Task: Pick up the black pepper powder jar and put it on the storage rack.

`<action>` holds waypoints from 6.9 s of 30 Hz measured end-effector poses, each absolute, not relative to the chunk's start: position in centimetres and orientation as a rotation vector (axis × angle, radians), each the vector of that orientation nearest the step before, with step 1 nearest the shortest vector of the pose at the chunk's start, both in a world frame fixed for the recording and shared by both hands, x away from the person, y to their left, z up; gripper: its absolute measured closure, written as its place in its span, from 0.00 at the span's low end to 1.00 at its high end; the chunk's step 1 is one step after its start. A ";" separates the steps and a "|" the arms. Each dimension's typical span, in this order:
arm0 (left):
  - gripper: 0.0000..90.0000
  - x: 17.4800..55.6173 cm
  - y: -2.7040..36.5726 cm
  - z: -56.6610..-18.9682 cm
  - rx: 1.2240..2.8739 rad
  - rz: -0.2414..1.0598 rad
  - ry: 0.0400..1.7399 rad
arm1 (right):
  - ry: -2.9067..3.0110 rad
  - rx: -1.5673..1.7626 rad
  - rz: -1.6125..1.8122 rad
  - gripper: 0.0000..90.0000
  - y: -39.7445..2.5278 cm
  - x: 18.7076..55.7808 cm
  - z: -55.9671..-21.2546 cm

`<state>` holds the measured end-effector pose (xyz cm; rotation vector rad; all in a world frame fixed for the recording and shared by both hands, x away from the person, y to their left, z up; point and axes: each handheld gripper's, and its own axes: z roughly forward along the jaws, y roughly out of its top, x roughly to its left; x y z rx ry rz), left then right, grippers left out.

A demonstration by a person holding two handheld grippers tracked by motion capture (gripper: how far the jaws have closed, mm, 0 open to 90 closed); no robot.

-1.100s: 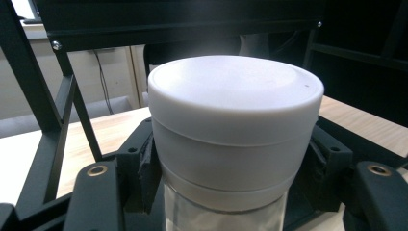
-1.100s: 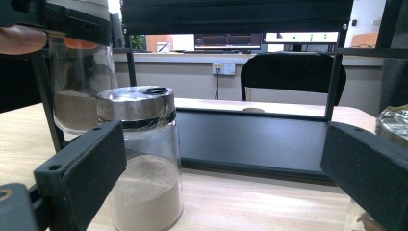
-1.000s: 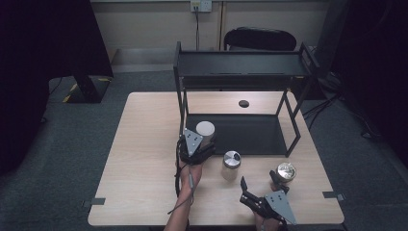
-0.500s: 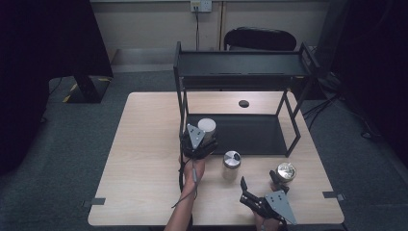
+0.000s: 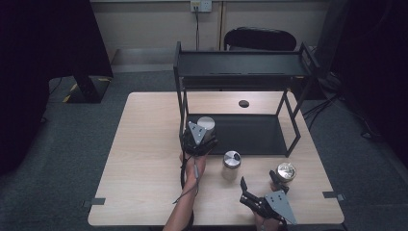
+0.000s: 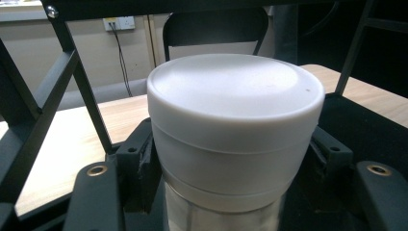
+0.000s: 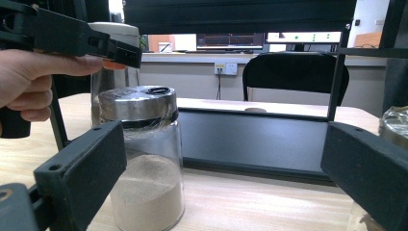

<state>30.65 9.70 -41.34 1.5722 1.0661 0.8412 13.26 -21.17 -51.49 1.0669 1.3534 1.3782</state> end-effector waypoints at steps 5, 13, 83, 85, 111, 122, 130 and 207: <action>0.38 30.9 9.5 -41.4 1.578 0.844 1.069 | 1.353 1.067 1.378 0.01 -21.2 13.3 -51.5; 0.38 31.4 9.5 -41.3 1.589 0.840 1.076 | 1.354 1.067 1.379 0.01 -21.2 13.3 -51.5; 0.34 31.8 9.8 -41.7 1.607 0.797 1.109 | 1.354 1.065 1.380 0.01 -21.2 13.3 -51.5; 0.33 31.8 9.8 -41.7 1.606 0.797 1.110 | 1.354 1.065 1.380 0.01 -21.2 13.3 -51.5; 0.28 31.0 10.3 -40.9 1.568 0.790 1.070 | 1.353 1.066 1.379 0.01 -21.2 13.2 -51.5; 0.22 30.8 10.5 -40.2 1.556 0.790 1.043 | 1.353 1.067 1.380 0.01 -21.2 13.2 -51.5; 0.12 30.3 10.0 -39.6 1.540 0.829 1.038 | 1.353 1.066 1.380 0.01 -21.2 13.2 -51.5; 0.03 23.5 13.4 -40.3 1.393 0.868 0.942 | 1.351 1.068 1.377 0.01 -21.1 13.2 -51.5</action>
